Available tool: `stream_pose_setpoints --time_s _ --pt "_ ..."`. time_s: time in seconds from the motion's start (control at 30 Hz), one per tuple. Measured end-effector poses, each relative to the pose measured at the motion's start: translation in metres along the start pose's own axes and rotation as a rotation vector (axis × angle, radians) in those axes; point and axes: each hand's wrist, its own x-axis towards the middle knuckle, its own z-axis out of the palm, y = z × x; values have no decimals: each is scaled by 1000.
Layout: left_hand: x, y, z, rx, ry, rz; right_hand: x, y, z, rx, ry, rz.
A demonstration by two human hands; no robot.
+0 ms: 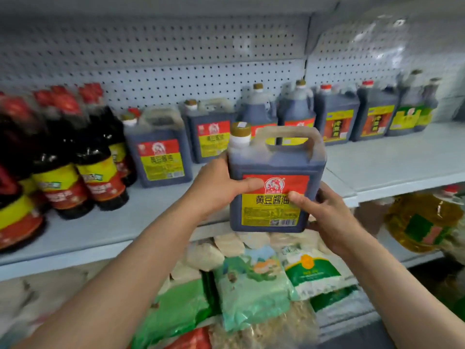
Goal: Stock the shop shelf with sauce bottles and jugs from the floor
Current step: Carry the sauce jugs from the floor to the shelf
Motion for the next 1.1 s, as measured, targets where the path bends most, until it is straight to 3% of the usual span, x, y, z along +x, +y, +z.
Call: stream_pose_setpoints --time_s 0.27,0.47,1.1 --pt "-1 -55 -106 21 202 -99 66 21 112 32 -253 22" --pt "1 -100 -164 -31 266 -167 105 40 180 -24 -341 58" --pt "24 -134 -193 -127 285 -203 149 65 225 -138 -291 52"
